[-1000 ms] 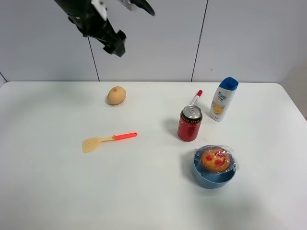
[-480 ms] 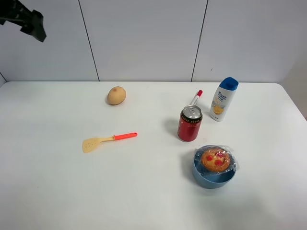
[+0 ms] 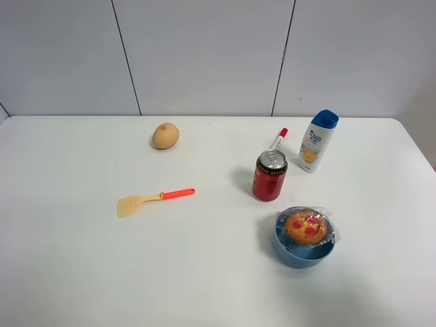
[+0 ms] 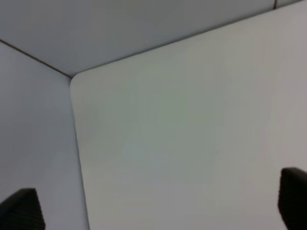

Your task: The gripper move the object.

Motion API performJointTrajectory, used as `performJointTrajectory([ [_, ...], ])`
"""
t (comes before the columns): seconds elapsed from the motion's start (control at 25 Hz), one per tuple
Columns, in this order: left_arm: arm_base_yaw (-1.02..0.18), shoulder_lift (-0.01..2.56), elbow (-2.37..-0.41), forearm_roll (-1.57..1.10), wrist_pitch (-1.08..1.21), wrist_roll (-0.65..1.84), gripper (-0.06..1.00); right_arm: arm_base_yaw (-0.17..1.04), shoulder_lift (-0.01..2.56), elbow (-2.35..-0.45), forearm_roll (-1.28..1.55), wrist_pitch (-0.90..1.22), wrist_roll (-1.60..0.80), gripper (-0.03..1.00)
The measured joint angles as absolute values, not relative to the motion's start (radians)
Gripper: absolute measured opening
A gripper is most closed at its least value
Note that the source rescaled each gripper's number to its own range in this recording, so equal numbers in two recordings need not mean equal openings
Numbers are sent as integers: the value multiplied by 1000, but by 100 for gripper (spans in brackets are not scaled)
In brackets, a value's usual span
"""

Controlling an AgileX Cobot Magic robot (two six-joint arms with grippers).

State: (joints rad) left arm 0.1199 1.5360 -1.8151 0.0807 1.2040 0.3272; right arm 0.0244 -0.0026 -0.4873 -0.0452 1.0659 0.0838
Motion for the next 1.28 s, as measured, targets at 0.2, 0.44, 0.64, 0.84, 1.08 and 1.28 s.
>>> performJointTrajectory([
  [0.2, 120, 1379, -1674, 79, 1206, 316, 100, 24, -3, -487, -45, 1066, 84, 100],
  [0.44, 120, 1184, -1455, 79, 1209, 206, 100, 24, -3, -487, -45, 1066, 84, 100],
  [0.64, 120, 982, -1257, 78, 1209, 165, 100, 24, -3, -487, -45, 1066, 84, 100],
  [0.84, 120, 775, -1074, 61, 1175, 160, 100, 24, -3, -487, -45, 1066, 84, 100],
  [1.08, 120, 550, -891, -9, 1096, 159, 100, 24, -3, -487, -45, 1066, 84, 100],
  [1.28, 120, 407, -795, -15, 1095, 158, 100, 24, -3, -487, -45, 1066, 84, 100],
])
